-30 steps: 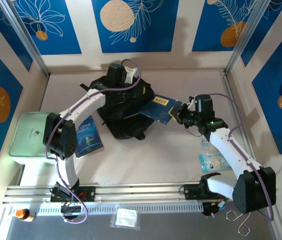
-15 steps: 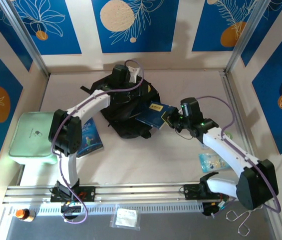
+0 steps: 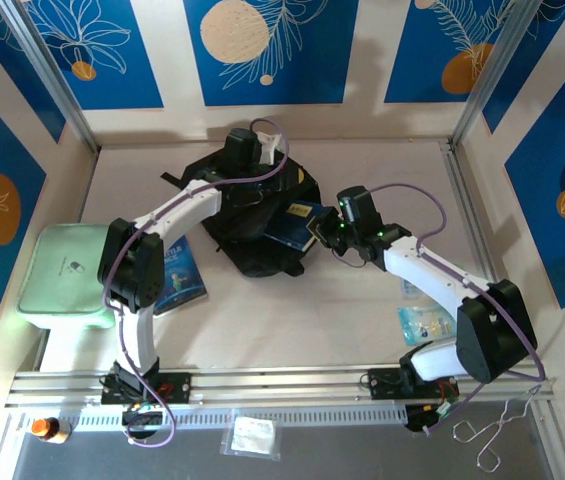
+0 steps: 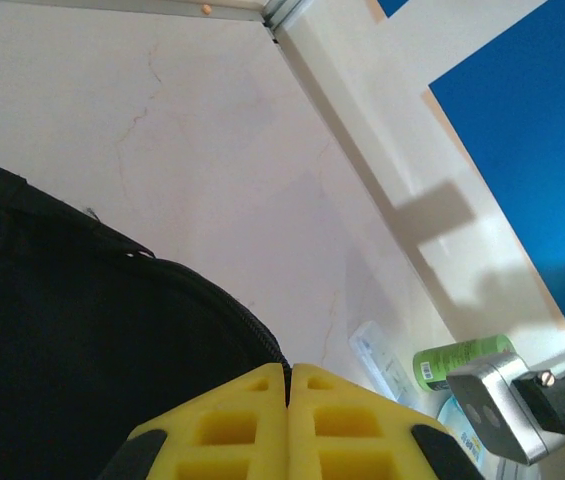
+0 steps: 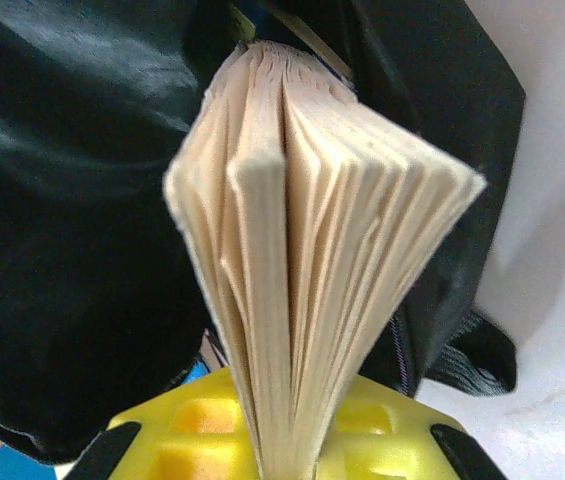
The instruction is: Pack the student bag
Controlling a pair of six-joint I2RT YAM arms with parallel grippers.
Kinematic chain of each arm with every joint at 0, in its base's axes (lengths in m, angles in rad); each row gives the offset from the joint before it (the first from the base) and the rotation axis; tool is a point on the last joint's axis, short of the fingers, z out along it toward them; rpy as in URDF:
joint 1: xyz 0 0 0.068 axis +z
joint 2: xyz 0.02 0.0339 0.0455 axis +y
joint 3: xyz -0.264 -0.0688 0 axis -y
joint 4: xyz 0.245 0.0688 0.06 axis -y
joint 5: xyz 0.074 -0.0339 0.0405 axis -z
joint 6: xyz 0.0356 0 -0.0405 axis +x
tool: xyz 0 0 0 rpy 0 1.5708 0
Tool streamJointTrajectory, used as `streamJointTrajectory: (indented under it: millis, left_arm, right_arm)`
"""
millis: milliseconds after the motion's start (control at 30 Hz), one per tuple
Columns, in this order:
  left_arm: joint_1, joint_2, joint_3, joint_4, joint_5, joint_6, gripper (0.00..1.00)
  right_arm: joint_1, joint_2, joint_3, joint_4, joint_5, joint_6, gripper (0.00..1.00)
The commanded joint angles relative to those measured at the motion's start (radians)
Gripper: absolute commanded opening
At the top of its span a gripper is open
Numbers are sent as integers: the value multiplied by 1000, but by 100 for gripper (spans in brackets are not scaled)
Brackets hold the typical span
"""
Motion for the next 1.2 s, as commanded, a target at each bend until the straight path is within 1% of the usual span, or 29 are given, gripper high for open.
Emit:
streamJointTrajectory:
  millis: [0,167,367,433,567,700,767,833,900,1000,1167]
  left_arm:
    - [-16,-54,14,72,60,-9,0]
    - [-17,-62,5,82,57,-21,0]
    - [-17,-56,12,96,47,-44,0]
    - [-17,-54,16,97,42,-47,0]
    - [-16,-45,31,92,42,-46,0]
    - [-14,-25,60,70,44,-51,0]
    - [-13,-20,65,71,46,-55,0]
    - [-12,-17,71,68,46,-56,0]
    - [-11,-13,77,64,45,-58,0]
    - [-3,-9,77,73,47,-64,0]
    - [15,7,73,88,50,-91,0]
  right_arm:
    - [0,29,56,64,28,15,0]
    - [7,124,85,87,40,62,0]
    - [43,267,177,93,153,130,2]
    - [52,324,216,111,179,131,3]
    - [50,455,298,123,141,168,4]
    - [61,529,325,174,132,204,8]
    - [61,553,333,197,124,221,11]
    - [58,583,347,223,99,227,17]
    - [48,632,378,258,27,217,27]
    - [29,683,385,342,-92,220,36]
    - [21,615,320,342,-94,200,49]
